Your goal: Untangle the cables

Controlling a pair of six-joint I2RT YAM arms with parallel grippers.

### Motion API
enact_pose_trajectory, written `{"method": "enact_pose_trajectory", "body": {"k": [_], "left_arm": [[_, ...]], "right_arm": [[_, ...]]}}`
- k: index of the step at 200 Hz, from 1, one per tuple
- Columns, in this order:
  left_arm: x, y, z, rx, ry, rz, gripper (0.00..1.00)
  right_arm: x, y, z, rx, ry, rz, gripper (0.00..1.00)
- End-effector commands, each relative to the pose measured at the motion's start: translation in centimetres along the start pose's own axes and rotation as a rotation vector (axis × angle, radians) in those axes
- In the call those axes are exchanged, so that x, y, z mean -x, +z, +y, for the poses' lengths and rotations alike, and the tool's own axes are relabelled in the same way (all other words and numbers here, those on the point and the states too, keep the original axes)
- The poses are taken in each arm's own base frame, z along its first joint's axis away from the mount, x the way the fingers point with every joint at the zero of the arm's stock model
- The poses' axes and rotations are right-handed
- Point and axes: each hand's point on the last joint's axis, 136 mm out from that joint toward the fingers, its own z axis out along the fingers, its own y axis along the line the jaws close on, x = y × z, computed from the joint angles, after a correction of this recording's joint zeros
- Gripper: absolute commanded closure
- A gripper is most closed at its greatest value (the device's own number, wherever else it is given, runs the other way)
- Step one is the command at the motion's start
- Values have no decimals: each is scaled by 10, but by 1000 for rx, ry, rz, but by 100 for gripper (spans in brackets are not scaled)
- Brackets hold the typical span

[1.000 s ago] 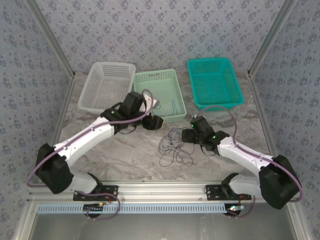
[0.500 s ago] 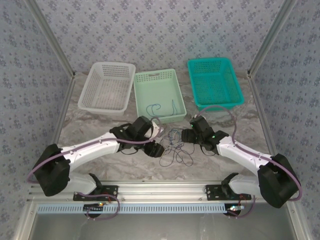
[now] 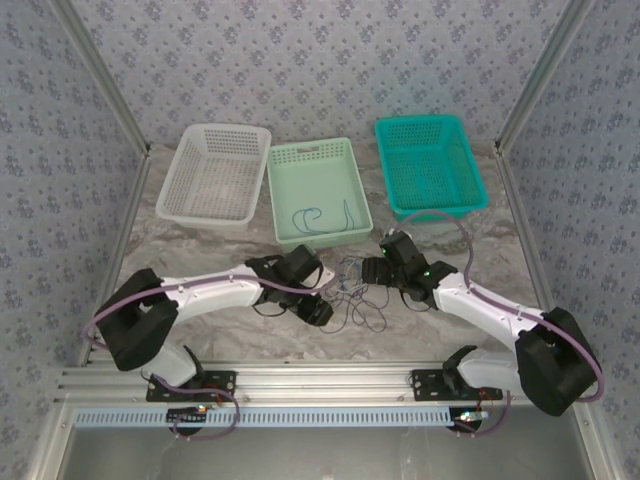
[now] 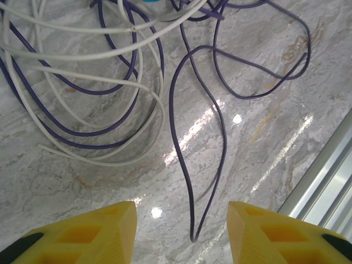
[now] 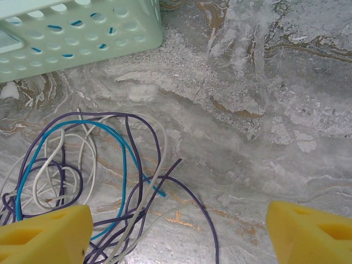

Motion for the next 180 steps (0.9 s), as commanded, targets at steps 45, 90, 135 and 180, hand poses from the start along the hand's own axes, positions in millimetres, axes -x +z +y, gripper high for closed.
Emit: {"method": "enact_pose_trajectory", "body": {"k": [45,90,135,180], "left_arm": [[6,14,-12,-37,26,33,69],[9,10,-11,-20,26,15,92],[16,1,-11,-4,35,-22,100],[29,-18,-18,2,66,-79,100]], "right_arm": [[6,-4,0,-16,11,-14,13],[7,-3,2,-10,20,-18,12],[5,0,8,22,35,-24,9],[-1,9,15,33,41,-7,8]]}}
